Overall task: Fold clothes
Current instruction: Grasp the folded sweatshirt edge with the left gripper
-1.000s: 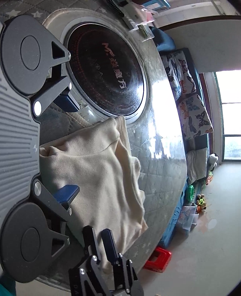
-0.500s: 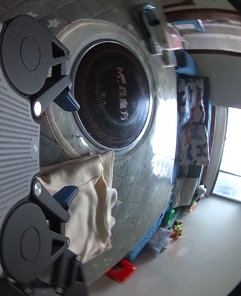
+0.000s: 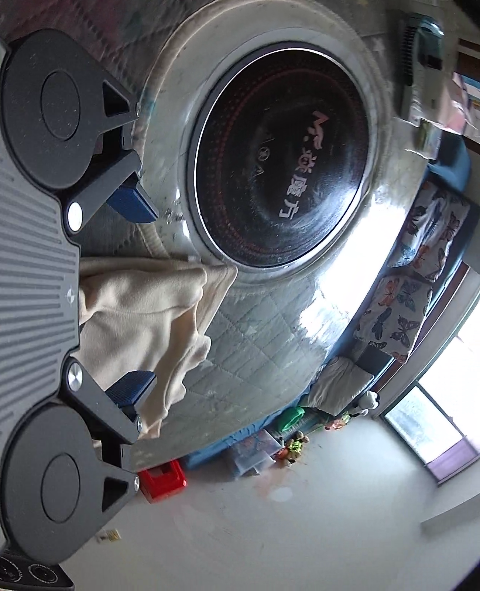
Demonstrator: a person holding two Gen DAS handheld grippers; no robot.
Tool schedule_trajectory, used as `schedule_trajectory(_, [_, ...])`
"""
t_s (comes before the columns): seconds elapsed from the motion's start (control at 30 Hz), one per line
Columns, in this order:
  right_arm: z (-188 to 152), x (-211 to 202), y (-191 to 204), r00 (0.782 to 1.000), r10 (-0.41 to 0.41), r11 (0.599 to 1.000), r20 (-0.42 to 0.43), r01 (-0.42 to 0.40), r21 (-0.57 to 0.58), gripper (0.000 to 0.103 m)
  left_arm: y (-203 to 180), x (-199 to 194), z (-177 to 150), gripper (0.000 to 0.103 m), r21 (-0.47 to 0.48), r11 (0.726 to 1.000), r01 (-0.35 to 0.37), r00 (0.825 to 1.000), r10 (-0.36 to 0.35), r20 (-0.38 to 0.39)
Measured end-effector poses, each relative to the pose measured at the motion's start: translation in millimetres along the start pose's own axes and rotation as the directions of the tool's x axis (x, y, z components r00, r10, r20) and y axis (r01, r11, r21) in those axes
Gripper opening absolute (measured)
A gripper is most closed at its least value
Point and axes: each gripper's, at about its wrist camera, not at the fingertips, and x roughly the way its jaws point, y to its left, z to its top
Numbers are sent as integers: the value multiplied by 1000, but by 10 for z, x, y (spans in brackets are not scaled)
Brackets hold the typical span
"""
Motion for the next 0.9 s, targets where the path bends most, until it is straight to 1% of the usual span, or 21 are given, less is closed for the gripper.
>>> schedule_trajectory(0.1, [3,-86,-111,999,15,998,31,-17,63,14,30,45,16,89,-74,997,26,1000,-26,0])
schedule_trajectory(0.23, [7,-201,-258,997,31,988,74,-42,146,13,51,117,27,89,-143,989,45,999,-46,-5])
schedule_trajectory(0.5, [-50,-320,-342,993,32,981,114,-53,186,13,109,246,18,87,-267,962,62,997,-69,-20])
schedule_trajectory(0.63, [-67,-354,-383,992,33,980,126,-57,192,13,117,241,5,86,-286,956,64,997,-70,-12])
schedule_trajectory(0.73, [-64,-359,-417,991,36,979,127,-61,197,13,135,255,5,82,-299,952,67,997,-74,-13])
schedule_trajectory(0.83, [-45,-378,-354,992,46,982,115,-66,177,13,144,268,-2,76,-304,951,64,997,-72,-15])
schedule_trajectory(0.87, [-54,-403,-318,992,53,983,113,-72,171,13,146,271,-5,65,-306,950,56,998,-65,-19])
schedule_trajectory(0.9, [-59,-404,-304,992,56,984,109,-74,165,13,159,273,-14,52,-311,949,48,998,-58,-22])
